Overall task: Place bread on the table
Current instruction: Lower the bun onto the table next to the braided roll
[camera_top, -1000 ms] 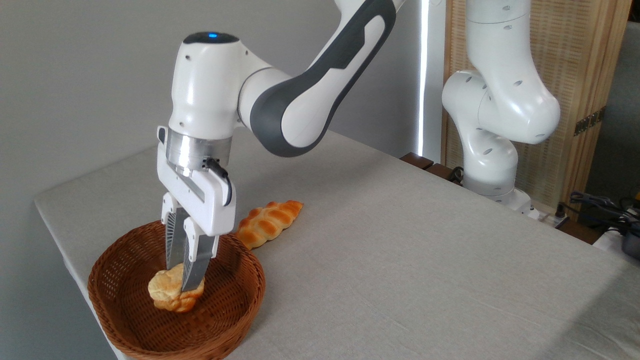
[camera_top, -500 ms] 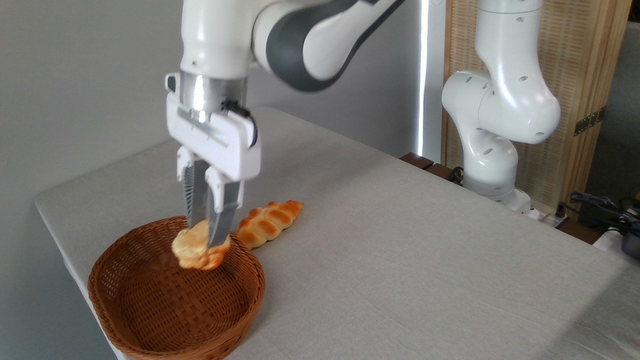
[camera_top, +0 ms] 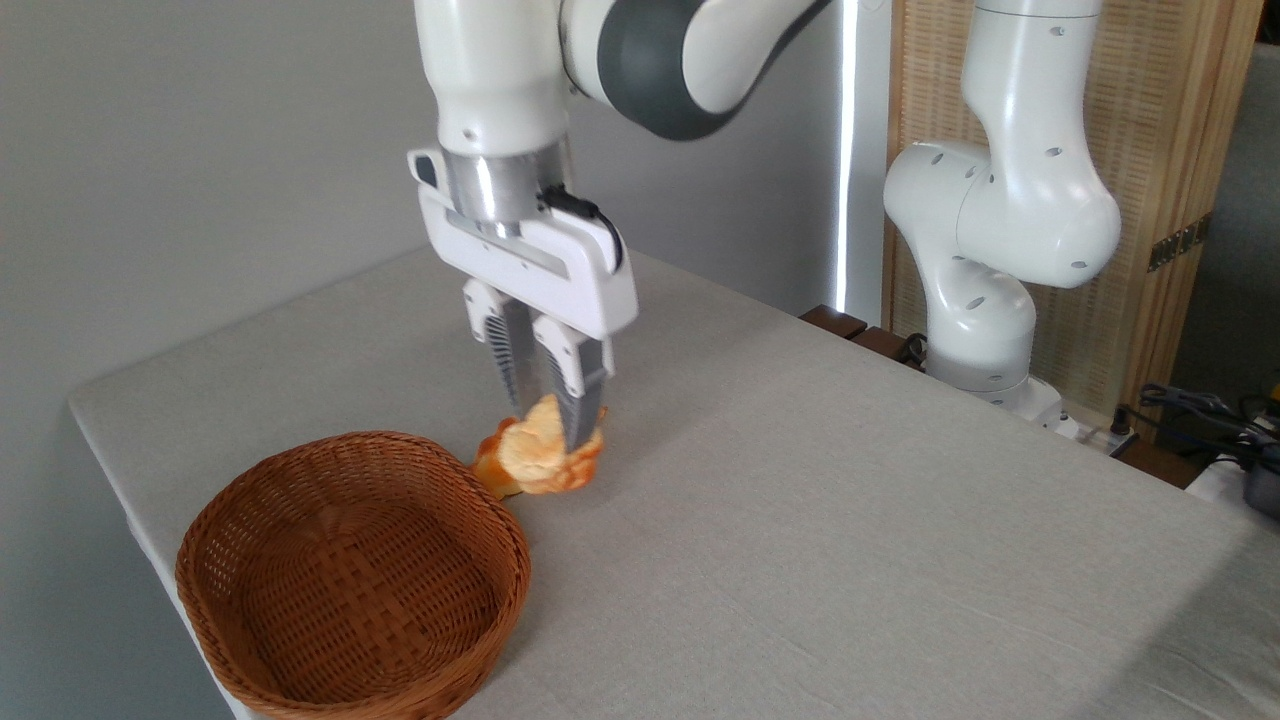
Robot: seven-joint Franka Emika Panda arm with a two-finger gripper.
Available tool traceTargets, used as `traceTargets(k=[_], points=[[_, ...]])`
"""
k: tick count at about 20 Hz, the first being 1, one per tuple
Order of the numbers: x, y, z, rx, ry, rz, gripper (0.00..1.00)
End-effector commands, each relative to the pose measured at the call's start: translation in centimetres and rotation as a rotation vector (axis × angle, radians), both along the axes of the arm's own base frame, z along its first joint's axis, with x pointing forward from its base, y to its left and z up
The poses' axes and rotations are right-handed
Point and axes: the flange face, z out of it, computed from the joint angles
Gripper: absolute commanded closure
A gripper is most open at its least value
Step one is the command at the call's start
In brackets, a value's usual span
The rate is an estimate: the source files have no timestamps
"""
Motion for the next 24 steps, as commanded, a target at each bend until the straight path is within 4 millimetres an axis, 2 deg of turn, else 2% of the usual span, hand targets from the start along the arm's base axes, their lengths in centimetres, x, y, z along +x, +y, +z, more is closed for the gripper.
traceTargets(k=[1,2,7,10,24], points=[[-1.9,-0.3,-2.6,-0.012,0.069,0.009,0.12],[-1.9,-0.3,-3.1,-0.011,0.078,0.009,0.00],[-1.6,-0.5,-3.6,-0.027,0.080,0.014,0.00],[-1.6,-1.1,-3.4,-0.027,0.074,0.003,0.00],[-0.9,-1.3,-3.4,-0.034,0.038,-0.002,0.00]])
